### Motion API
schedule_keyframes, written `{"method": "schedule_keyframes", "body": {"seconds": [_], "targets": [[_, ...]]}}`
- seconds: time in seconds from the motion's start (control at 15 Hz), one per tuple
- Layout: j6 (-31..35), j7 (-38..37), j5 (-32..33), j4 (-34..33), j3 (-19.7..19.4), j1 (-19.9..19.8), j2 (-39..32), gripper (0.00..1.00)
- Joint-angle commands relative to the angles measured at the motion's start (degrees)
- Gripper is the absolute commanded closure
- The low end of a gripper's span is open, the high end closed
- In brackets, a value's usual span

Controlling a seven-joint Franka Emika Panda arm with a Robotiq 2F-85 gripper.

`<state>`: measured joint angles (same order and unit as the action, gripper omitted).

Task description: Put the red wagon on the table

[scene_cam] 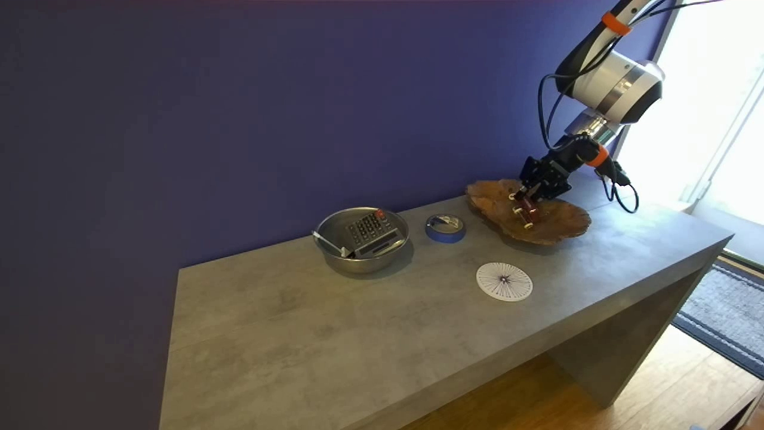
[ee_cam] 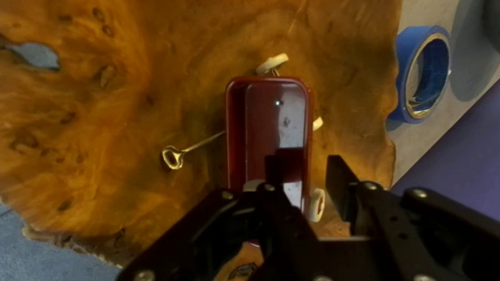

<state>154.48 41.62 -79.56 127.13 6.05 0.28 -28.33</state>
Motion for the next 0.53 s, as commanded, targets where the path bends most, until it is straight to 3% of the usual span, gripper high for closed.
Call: {"method": "schedule_keyframes", "body": {"seconds": [0.0,0.07,0.27,0.47], "targets": [[1.36,0.20,-0.40,-1.11,0.04,0.43,-0.94,0.95],[1.30,0.05,-0.18,-1.04,-0.07,0.34,-0.73,1.00],[-1.43,-0.90,1.90,0.24,-0.54,-0.34,2.06,0.97],[-5.49,-0.14,5.13,3.32,-1.13,-1.35,9.47,0.97]]}}
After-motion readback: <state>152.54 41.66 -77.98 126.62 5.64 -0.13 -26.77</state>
